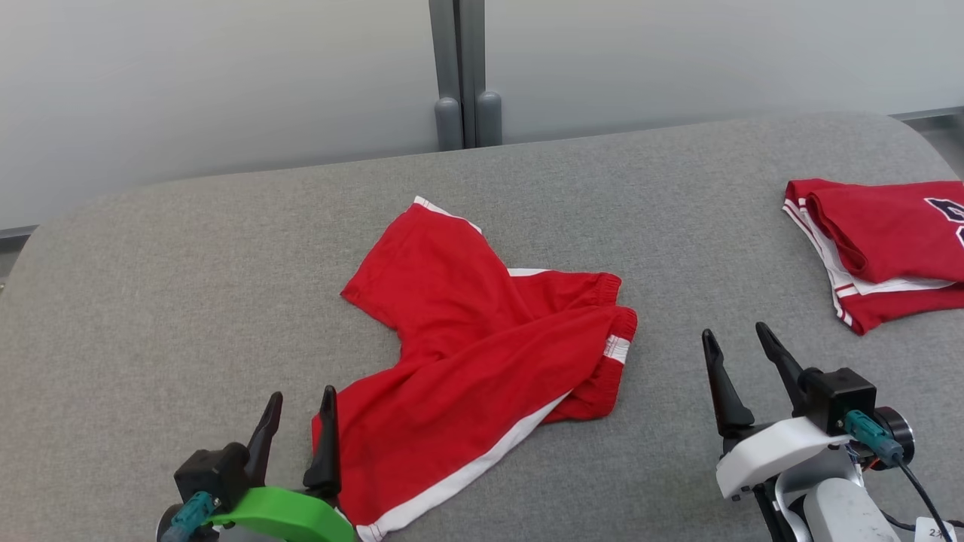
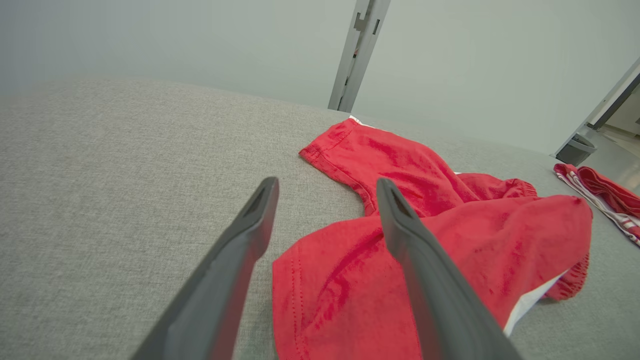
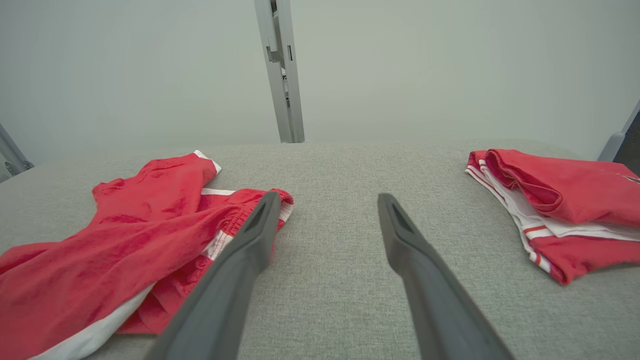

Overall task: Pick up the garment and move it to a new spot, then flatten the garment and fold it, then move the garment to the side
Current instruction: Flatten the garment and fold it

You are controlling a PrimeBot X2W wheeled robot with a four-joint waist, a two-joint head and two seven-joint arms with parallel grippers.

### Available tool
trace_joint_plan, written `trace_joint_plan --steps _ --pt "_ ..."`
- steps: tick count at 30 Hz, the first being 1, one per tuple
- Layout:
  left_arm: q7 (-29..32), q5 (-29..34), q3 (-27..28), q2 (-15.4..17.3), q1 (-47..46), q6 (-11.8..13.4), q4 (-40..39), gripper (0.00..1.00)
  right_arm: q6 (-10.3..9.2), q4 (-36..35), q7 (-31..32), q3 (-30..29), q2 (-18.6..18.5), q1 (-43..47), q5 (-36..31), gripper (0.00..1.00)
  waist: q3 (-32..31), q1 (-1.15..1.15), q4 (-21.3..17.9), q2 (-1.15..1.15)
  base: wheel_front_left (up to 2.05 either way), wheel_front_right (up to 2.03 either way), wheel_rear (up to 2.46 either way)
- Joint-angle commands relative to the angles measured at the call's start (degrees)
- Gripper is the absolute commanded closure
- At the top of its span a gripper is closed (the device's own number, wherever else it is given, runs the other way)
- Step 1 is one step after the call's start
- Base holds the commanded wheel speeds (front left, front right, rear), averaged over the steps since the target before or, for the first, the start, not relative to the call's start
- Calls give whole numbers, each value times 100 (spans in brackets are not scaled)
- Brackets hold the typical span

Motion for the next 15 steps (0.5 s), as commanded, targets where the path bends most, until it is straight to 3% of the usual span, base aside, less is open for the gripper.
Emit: trace_joint_plan --steps 1,15 --pt "-17 63 3 -15 100 -11 -45 0 -9 -24 -24 11 -21 105 -27 0 -63 0 10 0 0 0 0" --pt "-17 229 65 -135 401 -47 -159 0 -9 56 -24 195 -21 229 68 0 -248 0 2 0 0 0 0"
